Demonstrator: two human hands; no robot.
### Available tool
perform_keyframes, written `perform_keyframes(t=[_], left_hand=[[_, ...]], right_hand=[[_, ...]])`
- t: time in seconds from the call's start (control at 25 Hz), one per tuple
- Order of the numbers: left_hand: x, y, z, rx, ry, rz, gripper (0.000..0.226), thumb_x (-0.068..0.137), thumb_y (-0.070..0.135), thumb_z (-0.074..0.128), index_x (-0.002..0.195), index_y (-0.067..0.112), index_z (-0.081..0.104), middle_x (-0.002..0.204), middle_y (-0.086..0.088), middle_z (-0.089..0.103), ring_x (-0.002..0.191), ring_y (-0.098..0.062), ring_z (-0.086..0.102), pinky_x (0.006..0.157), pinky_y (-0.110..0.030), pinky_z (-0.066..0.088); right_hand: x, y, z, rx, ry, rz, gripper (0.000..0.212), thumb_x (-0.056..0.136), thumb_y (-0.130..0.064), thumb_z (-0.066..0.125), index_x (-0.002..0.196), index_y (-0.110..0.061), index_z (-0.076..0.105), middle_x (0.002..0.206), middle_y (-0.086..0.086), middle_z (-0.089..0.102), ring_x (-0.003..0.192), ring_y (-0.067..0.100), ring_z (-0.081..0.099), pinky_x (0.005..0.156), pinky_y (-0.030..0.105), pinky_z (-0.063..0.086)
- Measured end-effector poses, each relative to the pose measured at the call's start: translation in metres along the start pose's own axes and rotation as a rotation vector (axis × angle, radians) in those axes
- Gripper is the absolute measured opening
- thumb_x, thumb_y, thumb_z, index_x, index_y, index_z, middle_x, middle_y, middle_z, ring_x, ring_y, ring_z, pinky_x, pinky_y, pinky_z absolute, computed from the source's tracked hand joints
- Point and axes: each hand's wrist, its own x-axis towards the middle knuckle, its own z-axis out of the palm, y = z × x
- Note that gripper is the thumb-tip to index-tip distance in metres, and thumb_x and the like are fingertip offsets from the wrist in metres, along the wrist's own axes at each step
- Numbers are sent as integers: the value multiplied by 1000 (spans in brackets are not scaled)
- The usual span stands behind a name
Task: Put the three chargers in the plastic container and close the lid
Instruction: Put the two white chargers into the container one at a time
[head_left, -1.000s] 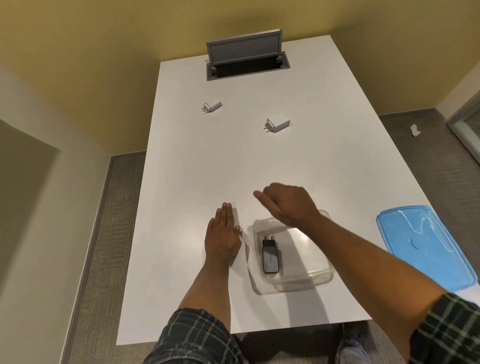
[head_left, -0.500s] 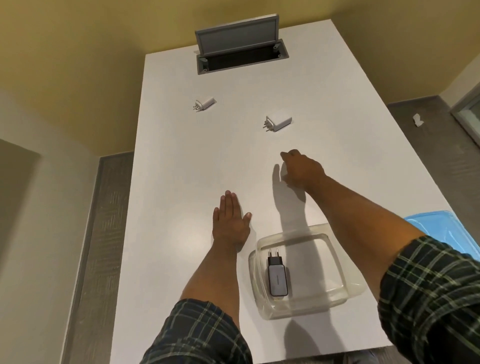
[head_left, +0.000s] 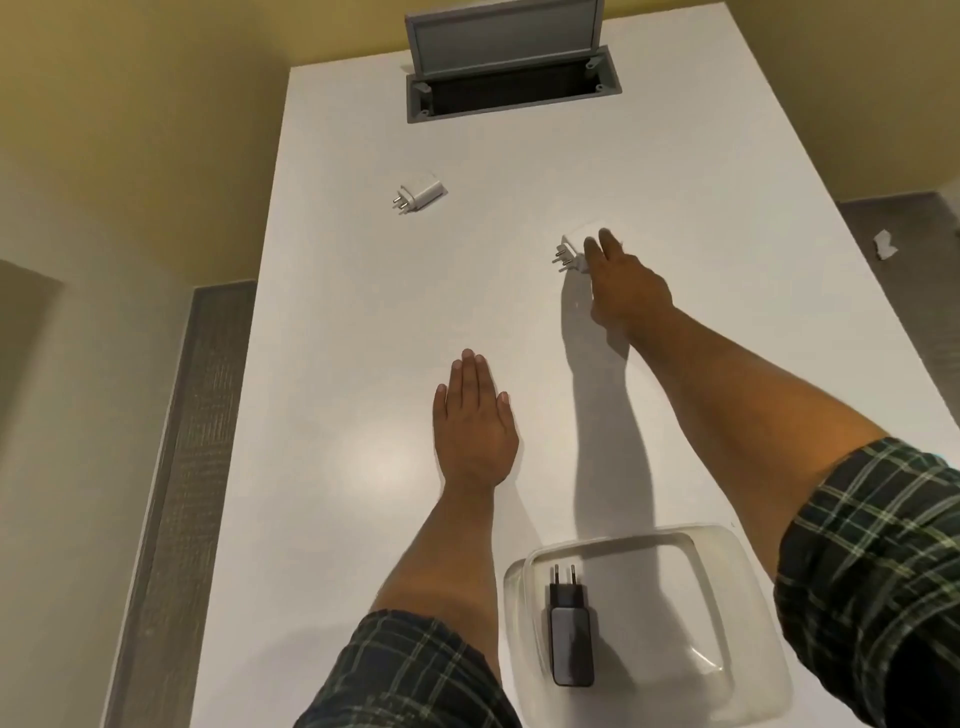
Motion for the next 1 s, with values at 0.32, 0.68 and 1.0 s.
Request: perform_keyframes(t=[0.32,0.68,1.0], left_hand=[[9,3,4,-11,93,-32,62,106,36,22,164,16,23,172,1,21,159,-16,22,128,-42,22],[7,5,3,-29,108,-45,61,105,35,25,163,17,25,171,2,23,159,-15,22,127,-42,23],[7,7,1,-21,84,-50,60,106,35,26,163,17,26,171,2,24,159,-15,23,127,-42,23]], right_hand=[[45,4,6,-114,-44,12,75,94,-12,55,157,-26,18,165,7,8,142,44,26,96,54,46],[51,-6,8,-196,43,50,71,87,-14,63,150,-19,32,143,19,35,118,40,47,89,45,44],[28,-21,15,-160,117,58,50,90,-24,65,131,-1,47,122,15,57,109,33,58,82,40,44]])
